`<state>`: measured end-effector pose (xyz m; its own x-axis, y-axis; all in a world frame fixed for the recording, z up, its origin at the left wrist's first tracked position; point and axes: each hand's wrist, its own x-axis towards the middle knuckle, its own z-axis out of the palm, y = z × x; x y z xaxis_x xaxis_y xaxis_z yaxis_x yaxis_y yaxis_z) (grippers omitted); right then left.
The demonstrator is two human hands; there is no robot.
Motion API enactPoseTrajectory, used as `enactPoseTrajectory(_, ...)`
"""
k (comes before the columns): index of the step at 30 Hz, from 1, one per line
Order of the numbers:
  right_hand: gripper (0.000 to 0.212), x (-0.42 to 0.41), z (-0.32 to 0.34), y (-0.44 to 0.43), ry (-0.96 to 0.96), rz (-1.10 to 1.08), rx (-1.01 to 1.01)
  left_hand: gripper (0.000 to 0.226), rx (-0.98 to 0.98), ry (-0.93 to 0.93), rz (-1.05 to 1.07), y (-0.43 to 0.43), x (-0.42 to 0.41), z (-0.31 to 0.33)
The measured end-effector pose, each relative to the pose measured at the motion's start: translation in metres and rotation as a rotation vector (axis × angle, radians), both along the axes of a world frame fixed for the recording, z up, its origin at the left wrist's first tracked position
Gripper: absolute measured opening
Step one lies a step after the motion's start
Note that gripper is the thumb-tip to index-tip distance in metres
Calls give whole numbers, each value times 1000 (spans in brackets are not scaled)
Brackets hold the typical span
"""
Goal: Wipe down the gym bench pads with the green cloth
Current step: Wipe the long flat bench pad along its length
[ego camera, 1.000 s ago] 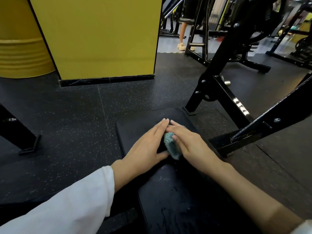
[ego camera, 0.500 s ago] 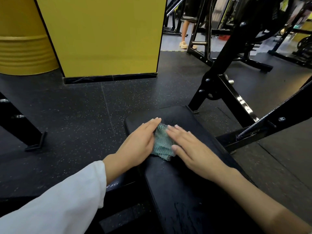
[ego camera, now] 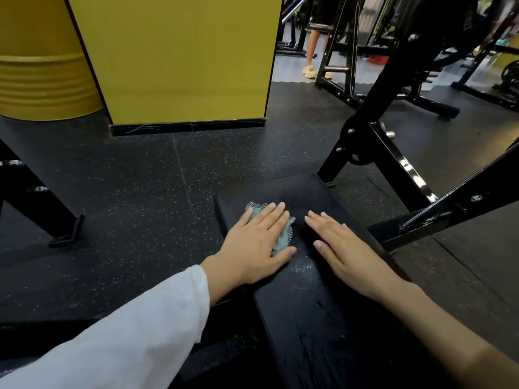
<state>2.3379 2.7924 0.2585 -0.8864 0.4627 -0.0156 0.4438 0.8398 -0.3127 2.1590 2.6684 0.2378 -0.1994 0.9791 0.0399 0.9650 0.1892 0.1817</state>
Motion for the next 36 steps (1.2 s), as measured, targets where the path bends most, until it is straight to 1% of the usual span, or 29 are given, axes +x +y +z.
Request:
enactPoseTrajectory(2,50,-4,-2,-6,-8,20,-6,66,8,-12,74,-9,-10,1)
enactPoseTrajectory(4,50,-7,-3,-13,-35,42,3,63,4,-27,120,-13,-20,3)
enactPoseTrajectory(12,50,-12,-6,-19,-74,57,18,62,35,-163,246,5,-66,5)
enactPoseTrajectory(14,50,-11,-6,-20,-72,54,15,64,87,-242,277,10,-72,3)
enactPoseTrajectory(19,50,-13,-5,-20,-100,61,29,66,320,-477,381,6,-53,-9)
enactPoseTrajectory(23,51,-14,-6,-20,-122,74,33,64,381,-606,401,-6,-38,-15)
enactPoseTrajectory(27,51,-15,-9,-20,-115,66,35,63,411,-604,361,-17,-23,-20)
enactPoseTrajectory(31,71,-15,-13,-18,-93,65,52,65,438,-600,329,-31,-2,-22)
enactPoseTrajectory(33,71,-15,-14,-18,-85,61,59,66,473,-579,322,-40,13,-25)
enactPoseTrajectory(36,70,-15,-14,-19,-72,58,56,67,503,-603,337,-46,25,-27)
